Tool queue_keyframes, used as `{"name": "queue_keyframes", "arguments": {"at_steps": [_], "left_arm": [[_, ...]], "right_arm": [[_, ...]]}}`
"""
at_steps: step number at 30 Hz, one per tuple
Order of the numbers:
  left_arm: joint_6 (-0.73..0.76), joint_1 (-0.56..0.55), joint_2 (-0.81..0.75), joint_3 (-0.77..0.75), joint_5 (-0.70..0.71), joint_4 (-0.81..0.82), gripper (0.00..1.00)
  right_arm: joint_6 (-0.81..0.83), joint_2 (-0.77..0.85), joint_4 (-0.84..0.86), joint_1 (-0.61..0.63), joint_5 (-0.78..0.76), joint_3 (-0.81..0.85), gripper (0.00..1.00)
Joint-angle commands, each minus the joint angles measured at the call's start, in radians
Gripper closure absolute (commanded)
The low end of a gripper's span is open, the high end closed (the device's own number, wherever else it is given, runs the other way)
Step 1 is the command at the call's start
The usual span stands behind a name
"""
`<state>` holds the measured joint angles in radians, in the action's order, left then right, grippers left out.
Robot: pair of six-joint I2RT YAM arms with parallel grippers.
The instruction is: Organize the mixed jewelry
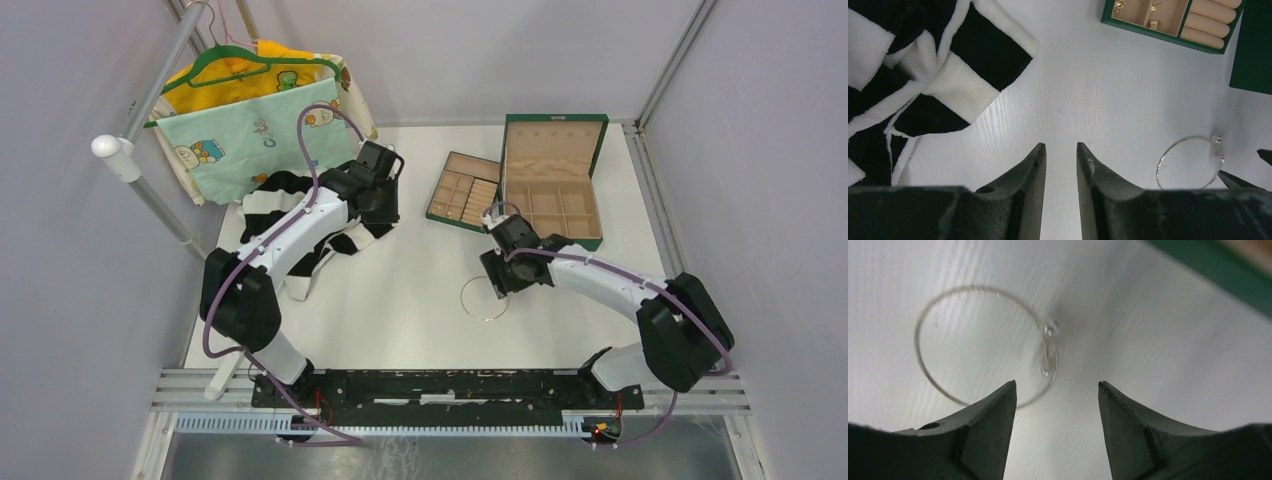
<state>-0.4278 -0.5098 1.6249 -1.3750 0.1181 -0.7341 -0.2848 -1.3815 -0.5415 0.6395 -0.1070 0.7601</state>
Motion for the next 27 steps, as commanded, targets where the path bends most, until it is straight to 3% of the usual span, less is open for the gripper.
{"name": "queue_keyframes", "arguments": {"at_steps": [1,9,16,22,27], "left_arm": [[-0.014,0.005,-0.008,-0.024,-0.020,0.051,0.65],[-0.026,0.004,-0.040,0.010,-0.005,0.052,0.65],[-0.037,0.005,-0.058,0.025,0.010,0.054,0.65],[-0.040,0.005,-0.049,0.019,0.012,0.057,0.65],[-0.034,0.005,-0.032,0.005,0.004,0.058,0.65]], "right_arm": [[0.237,-0.138,-0.004,0.000,-0.052,0.198,0.33],[0.360,-0.325,0.012,0.002,0.075,0.335,0.33],[0.378,-0.386,0.019,0.000,0.105,0.326,0.47],[0.288,-0.374,0.004,0.000,0.079,0.289,0.73],[0.060,-0.315,-0.025,0.000,-0.006,0.214,1.00]]}}
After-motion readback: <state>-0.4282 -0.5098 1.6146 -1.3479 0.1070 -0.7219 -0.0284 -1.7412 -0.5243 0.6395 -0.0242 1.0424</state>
